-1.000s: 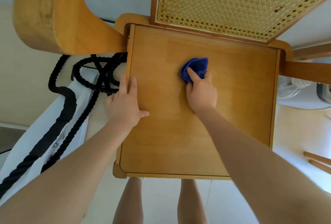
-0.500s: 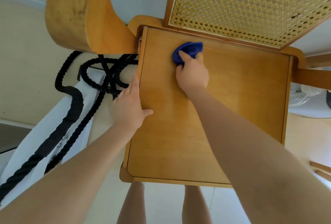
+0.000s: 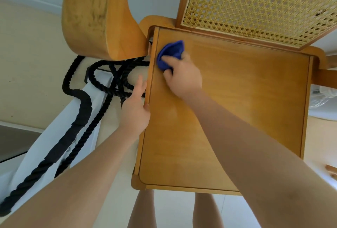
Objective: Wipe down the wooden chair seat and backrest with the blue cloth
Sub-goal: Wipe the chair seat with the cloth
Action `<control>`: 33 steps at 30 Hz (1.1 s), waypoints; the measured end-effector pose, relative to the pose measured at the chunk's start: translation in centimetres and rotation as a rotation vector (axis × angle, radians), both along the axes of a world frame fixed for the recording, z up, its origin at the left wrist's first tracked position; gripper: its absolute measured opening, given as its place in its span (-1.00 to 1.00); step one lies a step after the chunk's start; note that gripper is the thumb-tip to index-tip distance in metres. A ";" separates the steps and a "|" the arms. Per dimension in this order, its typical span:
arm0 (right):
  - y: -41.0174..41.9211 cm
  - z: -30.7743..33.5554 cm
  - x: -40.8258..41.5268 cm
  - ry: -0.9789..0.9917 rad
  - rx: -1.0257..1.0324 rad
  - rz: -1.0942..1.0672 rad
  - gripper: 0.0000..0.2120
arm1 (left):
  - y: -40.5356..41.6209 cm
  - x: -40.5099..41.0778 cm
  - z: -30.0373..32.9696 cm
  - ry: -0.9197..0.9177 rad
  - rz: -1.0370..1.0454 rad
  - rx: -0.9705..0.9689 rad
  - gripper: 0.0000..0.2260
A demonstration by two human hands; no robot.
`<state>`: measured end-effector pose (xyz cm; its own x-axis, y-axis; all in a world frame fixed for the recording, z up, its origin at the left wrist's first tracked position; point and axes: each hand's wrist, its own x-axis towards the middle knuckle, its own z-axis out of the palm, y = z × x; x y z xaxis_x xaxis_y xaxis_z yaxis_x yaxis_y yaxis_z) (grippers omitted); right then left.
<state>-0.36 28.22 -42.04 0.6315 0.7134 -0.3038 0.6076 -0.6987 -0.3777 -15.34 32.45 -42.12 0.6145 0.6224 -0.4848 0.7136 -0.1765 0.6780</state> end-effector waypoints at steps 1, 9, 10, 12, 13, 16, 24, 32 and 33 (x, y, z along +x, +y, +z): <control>-1.1 0.0 -2.0 0.018 0.009 0.115 -0.60 | 0.2 -0.1 -0.1 -0.018 0.028 -0.045 -0.29; -1.8 0.3 0.9 -0.053 -0.056 0.151 -0.57 | 0.9 -0.4 -0.4 -0.151 0.220 -0.442 -0.39; -1.4 0.3 1.4 -0.075 -0.068 0.051 -0.57 | 1.0 -0.4 -0.3 -0.152 0.219 -0.440 -0.40; -1.2 0.2 0.1 -0.117 -0.101 0.003 -0.55 | 0.9 -0.4 -0.1 -0.140 0.214 -0.430 -0.40; -1.5 0.0 -1.4 -0.116 -0.112 0.031 -0.54 | 0.8 -0.4 0.0 -0.137 0.211 -0.424 -0.39; -3.6 0.2 -6.0 -0.011 -0.055 0.233 -0.53 | 0.5 -0.4 0.5 -0.137 0.185 -0.406 -0.37; -5.7 0.5 -0.1 -0.081 -0.177 0.060 -0.53 | -0.7 1.2 2.6 -0.033 0.019 -0.416 -0.23; -9.0 1.1 -5.9 0.071 -0.172 0.255 -0.49 | -1.4 2.0 1.5 0.402 -0.361 -0.255 0.18; -9.8 1.0 -4.8 0.054 -0.175 0.265 -0.50 | -1.4 2.2 1.5 0.431 -0.366 -0.250 0.17</control>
